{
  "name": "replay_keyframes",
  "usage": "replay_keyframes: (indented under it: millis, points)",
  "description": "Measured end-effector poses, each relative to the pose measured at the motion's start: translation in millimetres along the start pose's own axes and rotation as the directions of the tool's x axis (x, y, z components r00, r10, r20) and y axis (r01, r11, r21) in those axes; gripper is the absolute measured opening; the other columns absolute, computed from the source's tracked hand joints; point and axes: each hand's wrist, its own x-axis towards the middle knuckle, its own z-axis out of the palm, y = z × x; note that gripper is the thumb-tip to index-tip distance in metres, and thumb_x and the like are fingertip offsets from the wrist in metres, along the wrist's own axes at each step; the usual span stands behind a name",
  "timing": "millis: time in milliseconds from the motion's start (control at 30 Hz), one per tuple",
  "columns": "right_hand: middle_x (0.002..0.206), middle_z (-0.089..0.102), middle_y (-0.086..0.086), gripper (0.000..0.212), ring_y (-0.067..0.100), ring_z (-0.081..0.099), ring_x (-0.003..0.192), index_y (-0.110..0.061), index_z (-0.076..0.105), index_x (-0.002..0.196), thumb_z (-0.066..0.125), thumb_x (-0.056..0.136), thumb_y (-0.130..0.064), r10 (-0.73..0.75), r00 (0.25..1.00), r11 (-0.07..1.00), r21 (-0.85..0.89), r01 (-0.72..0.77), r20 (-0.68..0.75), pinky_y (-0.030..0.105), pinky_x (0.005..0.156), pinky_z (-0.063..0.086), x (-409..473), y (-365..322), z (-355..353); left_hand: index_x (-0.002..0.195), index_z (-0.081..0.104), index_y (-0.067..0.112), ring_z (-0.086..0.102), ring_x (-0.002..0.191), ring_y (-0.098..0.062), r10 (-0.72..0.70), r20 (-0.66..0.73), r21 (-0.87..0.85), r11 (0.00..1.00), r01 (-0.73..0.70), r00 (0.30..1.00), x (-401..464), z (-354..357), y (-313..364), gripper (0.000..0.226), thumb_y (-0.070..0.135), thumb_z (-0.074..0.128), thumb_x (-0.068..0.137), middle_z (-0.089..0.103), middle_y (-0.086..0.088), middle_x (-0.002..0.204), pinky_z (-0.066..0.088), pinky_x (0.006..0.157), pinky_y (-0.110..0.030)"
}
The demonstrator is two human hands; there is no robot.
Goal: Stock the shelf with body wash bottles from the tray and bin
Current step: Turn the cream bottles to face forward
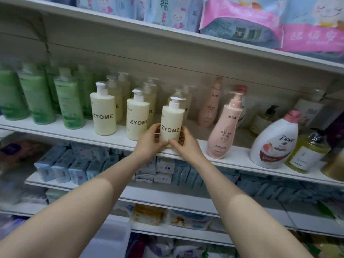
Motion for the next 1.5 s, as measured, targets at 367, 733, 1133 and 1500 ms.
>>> replay_keyframes:
  millis: [367, 733, 1133, 1500]
  points:
    - [0.146, 0.052, 0.0, 0.071, 0.018, 0.052, 0.131, -0.025, 0.029, 0.152, 0.067, 0.093, -0.026, 0.012, 0.999, 1.0, 0.015, -0.013, 0.053, 0.04, 0.11, 0.042, 8.9, 0.7, 1.9, 0.137, 0.046, 0.019, 0.063, 0.105, -0.013, 0.011, -0.054, 0.027, 1.0, -0.009, 0.998, 4.2, -0.4, -5.2, 0.065, 0.016, 0.077, 0.079, 0.062, -0.001, 0.128, 0.054, 0.094, -0.038]
    - [0.146, 0.053, 0.0, 0.076, 0.017, 0.055, 0.128, -0.025, 0.028, 0.153, 0.069, 0.09, -0.021, 0.054, 0.996, 0.997, 0.043, -0.058, 0.077, 0.041, 0.111, 0.044, 6.5, 3.1, -0.3, 0.128, 0.052, 0.023, 0.068, 0.095, -0.01, 0.004, -0.096, 0.034, 0.999, -0.001, 0.995, 5.6, 2.5, -6.6, 0.066, 0.029, 0.084, 0.071, 0.068, 0.005, 0.116, 0.057, 0.086, -0.033]
    - [0.146, 0.052, -0.001, 0.074, 0.017, 0.053, 0.13, -0.03, 0.029, 0.151, 0.068, 0.089, -0.018, 0.09, 0.989, 0.993, 0.066, -0.098, 0.117, 0.044, 0.114, 0.041, 7.8, -3.7, -1.5, 0.124, 0.053, 0.025, 0.068, 0.09, -0.008, -0.023, -0.113, 0.021, 0.999, 0.025, 0.993, 3.3, 2.8, -6.8, 0.063, 0.023, 0.085, 0.07, 0.069, 0.005, 0.11, 0.058, 0.085, -0.038]
    - [0.151, 0.047, 0.0, 0.073, 0.018, 0.046, 0.136, -0.026, 0.027, 0.154, 0.065, 0.092, -0.015, 0.141, 0.98, 0.986, 0.063, -0.151, 0.143, 0.043, 0.116, 0.037, 2.2, -15.2, -2.0, 0.13, 0.052, 0.02, 0.065, 0.096, -0.01, -0.03, -0.084, 0.029, 0.999, 0.033, 0.996, 2.8, 1.1, -7.3, 0.061, 0.019, 0.08, 0.076, 0.067, 0.003, 0.116, 0.056, 0.089, -0.033]
